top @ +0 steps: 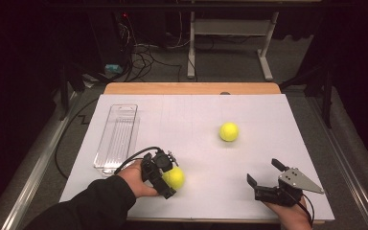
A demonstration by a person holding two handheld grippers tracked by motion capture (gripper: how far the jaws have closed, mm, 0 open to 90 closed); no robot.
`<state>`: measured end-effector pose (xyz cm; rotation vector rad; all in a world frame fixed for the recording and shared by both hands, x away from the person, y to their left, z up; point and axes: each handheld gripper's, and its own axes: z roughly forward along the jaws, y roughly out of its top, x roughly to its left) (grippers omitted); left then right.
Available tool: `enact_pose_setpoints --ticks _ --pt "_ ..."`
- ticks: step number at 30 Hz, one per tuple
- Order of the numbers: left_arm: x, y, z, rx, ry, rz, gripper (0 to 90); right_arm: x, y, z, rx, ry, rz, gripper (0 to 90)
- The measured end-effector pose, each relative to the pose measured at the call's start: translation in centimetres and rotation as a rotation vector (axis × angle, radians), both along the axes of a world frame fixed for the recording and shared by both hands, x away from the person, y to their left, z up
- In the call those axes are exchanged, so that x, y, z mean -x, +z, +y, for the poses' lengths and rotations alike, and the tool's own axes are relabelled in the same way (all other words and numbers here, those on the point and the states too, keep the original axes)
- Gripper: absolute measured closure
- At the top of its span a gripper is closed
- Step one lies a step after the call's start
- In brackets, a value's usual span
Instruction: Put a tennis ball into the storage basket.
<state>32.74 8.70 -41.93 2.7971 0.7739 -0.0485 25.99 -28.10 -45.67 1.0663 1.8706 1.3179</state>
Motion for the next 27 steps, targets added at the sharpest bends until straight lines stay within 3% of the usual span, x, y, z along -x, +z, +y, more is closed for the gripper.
enact_pose_setpoints --ticks 6,16,27 --pt "-0.5 -0.3 -0.9 -0.005 -0.009 0.017 3.9 0.0 0.0 0.0 -0.001 -0.002 0.002 0.0" --pt "-1.0 -0.5 -1.8 -0.017 -0.018 0.036 24.2 0.0 0.1 -0.1 -0.001 0.002 -0.004 0.0" --pt "-1.1 0.0 -2.0 -0.016 -0.015 0.036 26.7 0.1 0.1 -0.1 -0.001 0.001 -0.005 0.0"
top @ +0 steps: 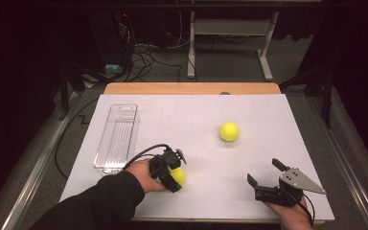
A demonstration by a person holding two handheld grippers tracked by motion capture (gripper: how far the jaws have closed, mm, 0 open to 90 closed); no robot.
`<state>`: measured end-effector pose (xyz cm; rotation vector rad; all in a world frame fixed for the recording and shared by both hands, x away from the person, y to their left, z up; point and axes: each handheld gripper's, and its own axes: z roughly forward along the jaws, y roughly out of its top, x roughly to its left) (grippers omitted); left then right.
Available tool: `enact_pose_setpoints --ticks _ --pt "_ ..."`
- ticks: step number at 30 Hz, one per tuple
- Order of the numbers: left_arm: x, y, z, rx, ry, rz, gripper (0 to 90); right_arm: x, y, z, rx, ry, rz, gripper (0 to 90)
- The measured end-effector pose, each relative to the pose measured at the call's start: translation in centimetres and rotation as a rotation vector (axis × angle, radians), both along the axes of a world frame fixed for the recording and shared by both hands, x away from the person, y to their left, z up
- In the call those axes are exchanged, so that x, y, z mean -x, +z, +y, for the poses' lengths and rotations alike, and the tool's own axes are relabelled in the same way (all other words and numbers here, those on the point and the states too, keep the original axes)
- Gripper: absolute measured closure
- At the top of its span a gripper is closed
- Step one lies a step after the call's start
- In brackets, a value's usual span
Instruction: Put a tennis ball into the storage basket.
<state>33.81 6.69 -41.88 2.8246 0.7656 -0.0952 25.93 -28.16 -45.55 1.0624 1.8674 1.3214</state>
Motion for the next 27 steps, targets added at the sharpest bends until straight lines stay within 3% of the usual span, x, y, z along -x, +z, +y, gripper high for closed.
enact_pose_setpoints --ticks 8,15,27 --pt "-0.4 2.3 0.7 0.029 0.004 0.004 26.7 0.0 0.0 0.0 -0.002 -0.001 0.001 0.0" --pt "-1.0 5.0 1.9 0.014 0.014 -0.021 26.6 0.0 0.0 0.0 -0.003 0.0 0.003 0.0" --pt "-2.7 7.9 4.3 -0.015 0.061 -0.042 26.7 0.0 0.0 0.0 -0.003 -0.001 0.005 0.0"
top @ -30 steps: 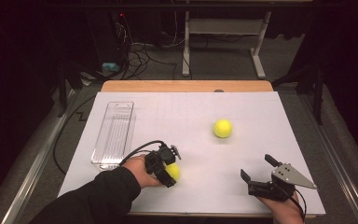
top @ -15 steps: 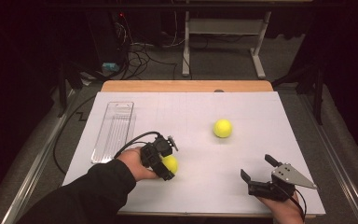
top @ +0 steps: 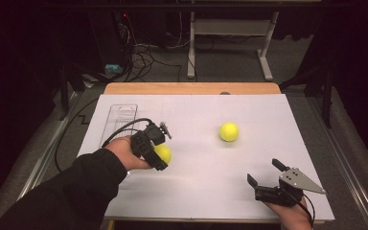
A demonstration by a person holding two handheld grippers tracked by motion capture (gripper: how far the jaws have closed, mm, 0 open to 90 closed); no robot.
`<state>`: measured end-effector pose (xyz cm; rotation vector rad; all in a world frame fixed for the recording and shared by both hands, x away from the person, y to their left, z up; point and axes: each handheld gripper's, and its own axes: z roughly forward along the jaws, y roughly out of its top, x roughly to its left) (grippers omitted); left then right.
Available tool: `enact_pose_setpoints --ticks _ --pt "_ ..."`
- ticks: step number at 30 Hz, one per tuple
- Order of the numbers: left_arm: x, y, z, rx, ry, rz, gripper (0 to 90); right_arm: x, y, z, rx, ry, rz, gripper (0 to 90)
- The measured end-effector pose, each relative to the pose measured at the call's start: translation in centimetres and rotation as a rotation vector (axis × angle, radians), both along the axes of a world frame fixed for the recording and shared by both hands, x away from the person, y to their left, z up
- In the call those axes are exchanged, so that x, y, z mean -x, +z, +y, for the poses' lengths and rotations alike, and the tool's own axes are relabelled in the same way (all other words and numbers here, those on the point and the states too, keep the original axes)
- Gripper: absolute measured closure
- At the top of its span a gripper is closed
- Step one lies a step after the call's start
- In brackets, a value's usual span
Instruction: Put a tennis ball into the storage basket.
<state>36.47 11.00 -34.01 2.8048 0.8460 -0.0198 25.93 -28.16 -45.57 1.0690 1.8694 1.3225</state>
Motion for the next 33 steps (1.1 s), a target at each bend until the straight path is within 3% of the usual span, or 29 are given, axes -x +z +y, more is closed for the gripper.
enact_pose_setpoints --ticks 6,18,24,27,33 --pt "-1.5 1.1 1.7 -0.014 0.044 0.003 26.7 0.0 0.0 0.0 0.0 0.0 0.001 0.0" --pt "-4.3 2.4 5.7 0.003 0.172 0.004 26.7 0.0 0.0 0.0 0.002 0.0 -0.001 0.0" --pt "-5.5 2.5 7.5 -0.006 0.223 0.013 26.7 0.0 0.0 0.0 0.003 0.0 -0.001 0.0" --pt "-6.5 2.4 9.0 -0.024 0.277 0.017 26.7 0.0 0.0 0.0 0.003 0.0 0.0 0.0" --pt "-7.9 1.9 10.8 -0.04 0.337 0.028 26.7 0.0 -0.1 0.0 0.002 -0.001 0.004 0.0"
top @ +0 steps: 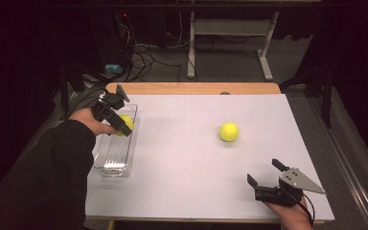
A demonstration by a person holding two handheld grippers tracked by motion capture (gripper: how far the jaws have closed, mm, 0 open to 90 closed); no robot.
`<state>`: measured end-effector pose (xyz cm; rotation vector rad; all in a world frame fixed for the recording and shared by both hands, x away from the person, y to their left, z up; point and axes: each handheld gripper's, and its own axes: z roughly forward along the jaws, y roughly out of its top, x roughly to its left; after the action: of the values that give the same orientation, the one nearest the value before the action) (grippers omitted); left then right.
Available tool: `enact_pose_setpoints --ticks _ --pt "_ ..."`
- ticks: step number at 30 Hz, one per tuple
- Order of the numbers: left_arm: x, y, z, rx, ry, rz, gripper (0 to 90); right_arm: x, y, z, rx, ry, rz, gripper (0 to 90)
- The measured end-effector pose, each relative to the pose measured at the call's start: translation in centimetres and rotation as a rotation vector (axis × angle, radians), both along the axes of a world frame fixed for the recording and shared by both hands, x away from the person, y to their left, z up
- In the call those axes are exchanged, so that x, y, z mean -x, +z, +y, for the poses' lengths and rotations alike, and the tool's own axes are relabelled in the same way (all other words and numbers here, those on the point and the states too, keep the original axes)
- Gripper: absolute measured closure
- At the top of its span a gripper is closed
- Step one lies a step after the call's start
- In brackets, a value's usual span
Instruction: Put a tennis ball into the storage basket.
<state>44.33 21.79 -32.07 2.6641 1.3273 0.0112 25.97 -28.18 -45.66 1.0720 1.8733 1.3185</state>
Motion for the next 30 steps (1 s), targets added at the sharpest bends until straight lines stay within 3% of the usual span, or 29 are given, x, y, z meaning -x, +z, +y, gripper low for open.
enact_pose_setpoints --ticks 11,21,30 --pt "-2.2 -1.0 1.7 -0.034 0.095 0.01 26.7 0.0 -0.1 -0.1 0.002 0.003 0.0 0.0" --pt "-2.8 -1.4 2.0 -0.04 0.118 0.017 26.7 0.0 -0.1 0.0 0.0 0.003 0.008 0.0" --pt "-3.2 -2.8 1.9 -0.055 0.12 0.038 26.5 0.0 -0.2 0.0 -0.002 0.005 0.006 0.0"
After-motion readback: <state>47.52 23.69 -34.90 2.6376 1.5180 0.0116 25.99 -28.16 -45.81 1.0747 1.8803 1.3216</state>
